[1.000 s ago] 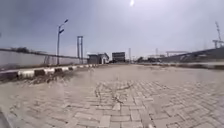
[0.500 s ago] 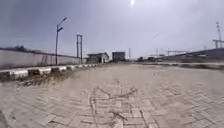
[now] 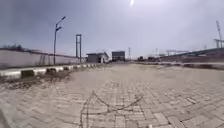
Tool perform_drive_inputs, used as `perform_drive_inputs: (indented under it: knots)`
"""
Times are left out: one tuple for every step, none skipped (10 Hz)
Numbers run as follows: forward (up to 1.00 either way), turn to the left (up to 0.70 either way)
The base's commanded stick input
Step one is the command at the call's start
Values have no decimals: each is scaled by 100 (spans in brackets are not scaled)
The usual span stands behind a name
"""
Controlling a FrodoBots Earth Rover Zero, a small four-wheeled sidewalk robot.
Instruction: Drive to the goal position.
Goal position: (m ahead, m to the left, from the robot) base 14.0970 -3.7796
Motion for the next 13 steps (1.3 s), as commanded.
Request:
perform_drive_inputs:
  knots:
    - [100, 0]
    - [100, 0]
    - [100, 0]
    - [100, 0]
    - [100, -18]
    - [100, -40]
    - [100, -35]
    - [100, -22]
    - [100, -2]
    - [100, 0]
    - [100, 0]
    - [100, 0]
    - [100, 0]
